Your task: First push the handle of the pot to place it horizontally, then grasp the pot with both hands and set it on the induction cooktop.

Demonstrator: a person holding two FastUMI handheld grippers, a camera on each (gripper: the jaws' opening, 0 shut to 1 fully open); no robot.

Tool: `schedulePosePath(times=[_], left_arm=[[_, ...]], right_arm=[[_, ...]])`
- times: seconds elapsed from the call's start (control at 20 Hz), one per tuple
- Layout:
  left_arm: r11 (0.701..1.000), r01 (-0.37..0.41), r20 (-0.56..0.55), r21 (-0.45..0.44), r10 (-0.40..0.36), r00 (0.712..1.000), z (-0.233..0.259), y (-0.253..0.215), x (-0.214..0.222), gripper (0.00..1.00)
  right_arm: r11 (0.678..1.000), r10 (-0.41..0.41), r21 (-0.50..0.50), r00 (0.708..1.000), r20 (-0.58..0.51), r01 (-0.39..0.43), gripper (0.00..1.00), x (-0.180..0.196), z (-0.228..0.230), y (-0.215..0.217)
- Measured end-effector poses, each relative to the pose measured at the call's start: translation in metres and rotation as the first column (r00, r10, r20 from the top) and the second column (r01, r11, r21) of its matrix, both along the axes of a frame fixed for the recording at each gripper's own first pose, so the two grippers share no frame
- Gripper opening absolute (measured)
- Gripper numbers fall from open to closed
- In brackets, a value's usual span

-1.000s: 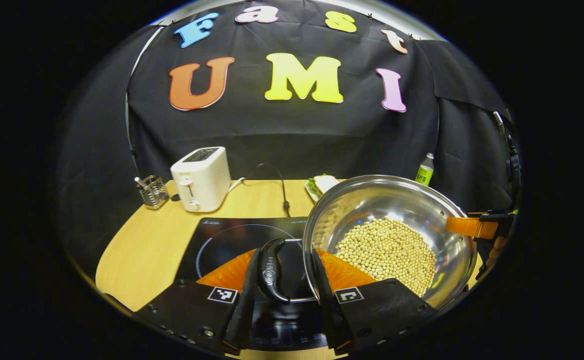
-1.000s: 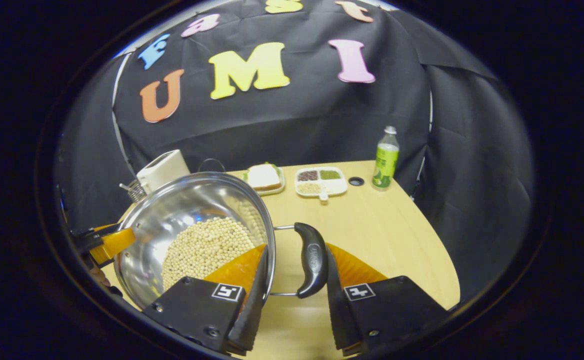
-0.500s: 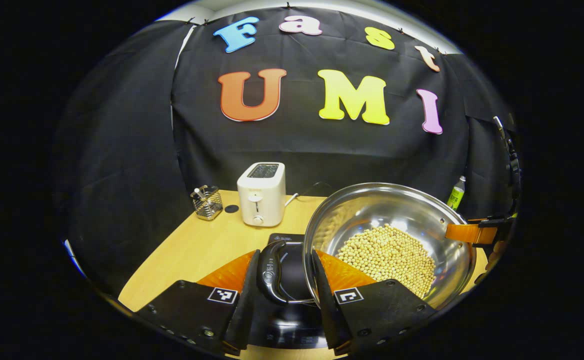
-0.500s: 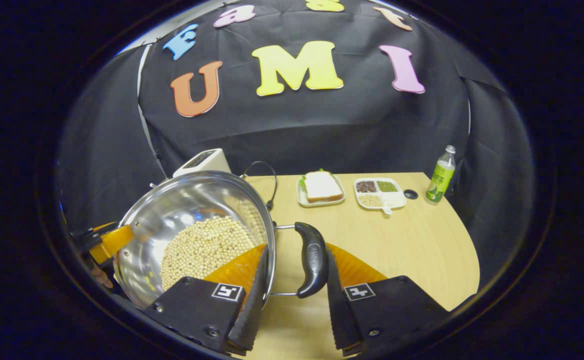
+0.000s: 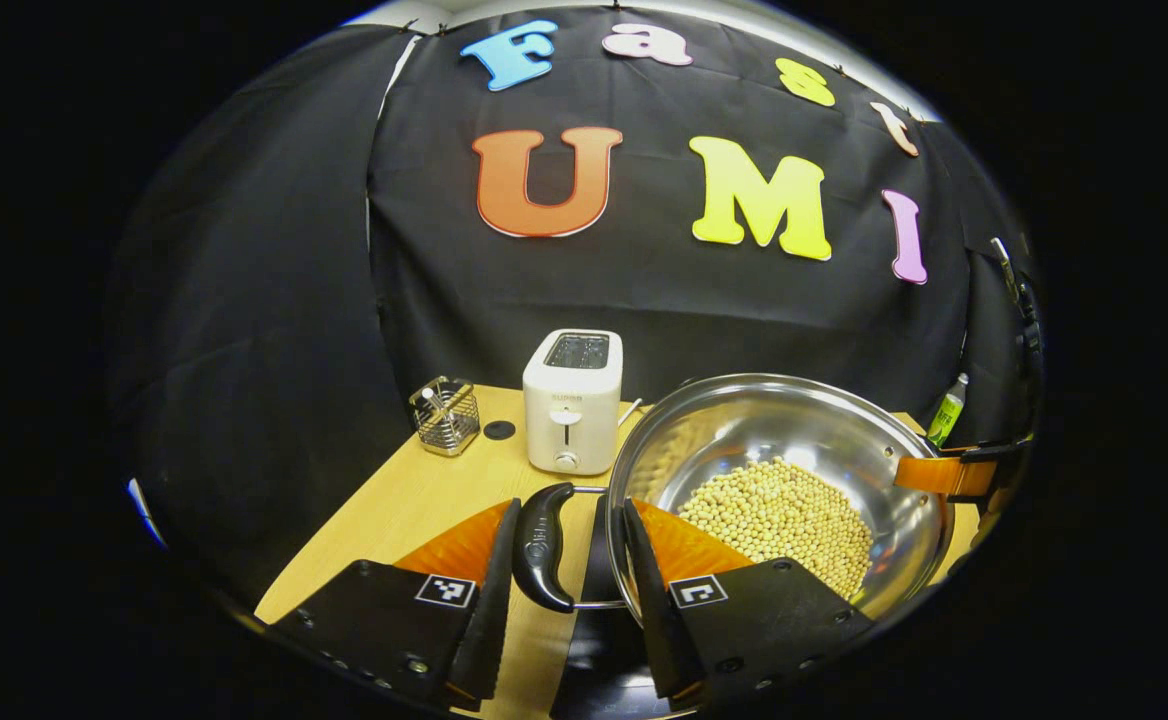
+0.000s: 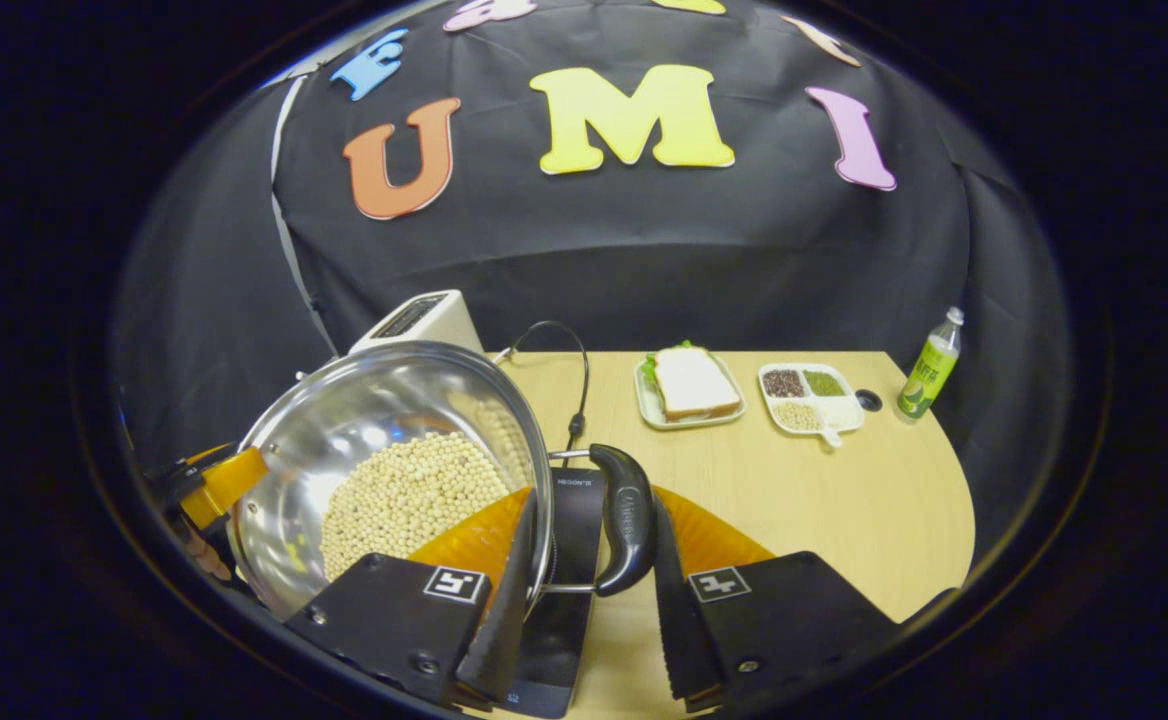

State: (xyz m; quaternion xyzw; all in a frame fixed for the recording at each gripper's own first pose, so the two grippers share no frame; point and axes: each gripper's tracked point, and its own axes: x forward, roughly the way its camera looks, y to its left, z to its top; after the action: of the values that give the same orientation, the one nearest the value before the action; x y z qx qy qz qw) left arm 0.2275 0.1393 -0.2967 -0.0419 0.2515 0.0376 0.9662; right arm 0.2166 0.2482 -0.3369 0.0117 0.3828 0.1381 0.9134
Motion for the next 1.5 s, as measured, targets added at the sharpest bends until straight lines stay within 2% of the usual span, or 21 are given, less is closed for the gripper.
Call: schedulePosePath(times=[0.15, 0.45, 0.8, 0.9, 0.95, 1.0, 1.1, 1.15, 1.2, 1.25, 1.35, 1.45, 1.5], left_arm=[[1.0, 0.012, -0.015, 0.004, -0.012, 1.0, -0.021, 0.001, 0.011, 0.56], [1.0, 0.017, -0.038, 0.003, -0.017, 0.999, -0.051, 0.002, 0.017, 0.56], [0.999, 0.007, -0.06, -0.033, -0.009, 0.998, -0.071, 0.001, 0.01, 0.56], [0.998, 0.04, -0.044, -0.042, -0.042, 0.998, -0.07, -0.004, 0.006, 0.55], [0.998, 0.053, -0.035, -0.039, -0.054, 0.998, -0.072, -0.005, 0.007, 0.46], [0.997, 0.057, -0.015, -0.045, -0.058, 0.998, -0.071, -0.003, 0.008, 0.55], [0.996, 0.051, -0.006, -0.074, -0.052, 0.999, -0.077, 0.001, 0.007, 0.6], [0.995, 0.042, -0.004, -0.095, -0.043, 0.999, -0.08, 0.002, 0.007, 0.63], [0.993, 0.026, -0.001, -0.113, -0.027, 1.0, -0.08, 0.005, 0.008, 0.65], [0.991, 0.017, 0.002, -0.132, -0.017, 1.0, -0.08, 0.006, 0.007, 0.74], [0.985, -0.002, -0.002, -0.173, 0.002, 1.0, -0.082, 0.009, 0.005, 0.87], [0.981, -0.013, 0.003, -0.195, 0.014, 1.0, -0.08, 0.01, 0.001, 0.94], [0.981, -0.016, 0.011, -0.192, 0.018, 1.0, -0.079, 0.012, -0.001, 0.95]], right_arm=[[1.0, -0.013, -0.009, 0.999, -0.032, 0.012, 0.6, 0.013, -0.025, 0.003], [1.0, -0.021, -0.012, 0.998, -0.056, 0.02, 0.59, 0.013, -0.059, 0.005], [0.999, -0.031, -0.013, 0.998, -0.063, 0.03, 0.59, 0.0, -0.077, 0.0], [0.999, -0.03, -0.019, 0.999, -0.046, 0.029, 0.59, 0.0, -0.077, -0.003], [0.999, -0.033, -0.005, 0.999, -0.035, 0.033, 0.59, 0.0, -0.077, -0.002], [0.999, -0.034, 0.01, 0.999, -0.016, 0.034, 0.62, 0.001, -0.077, -0.002], [1.0, -0.025, 0.015, 0.999, 0.022, 0.025, 0.69, 0.002, -0.076, -0.003], [1.0, -0.018, 0.013, 0.999, 0.043, 0.018, 0.68, 0.002, -0.075, -0.004], [1.0, -0.012, 0.014, 0.998, 0.061, 0.011, 0.75, 0.001, -0.074, -0.003], [1.0, -0.015, 0.009, 0.997, 0.075, 0.014, 0.71, -0.001, -0.074, -0.005], [0.999, -0.023, 0.024, 0.996, 0.084, 0.021, 0.82, -0.006, -0.074, -0.007], [0.997, -0.012, 0.071, 0.997, 0.071, 0.007, 0.85, -0.014, -0.073, -0.003], [0.996, -0.008, 0.084, 0.997, 0.074, 0.002, 0.85, -0.017, -0.071, -0.002]])
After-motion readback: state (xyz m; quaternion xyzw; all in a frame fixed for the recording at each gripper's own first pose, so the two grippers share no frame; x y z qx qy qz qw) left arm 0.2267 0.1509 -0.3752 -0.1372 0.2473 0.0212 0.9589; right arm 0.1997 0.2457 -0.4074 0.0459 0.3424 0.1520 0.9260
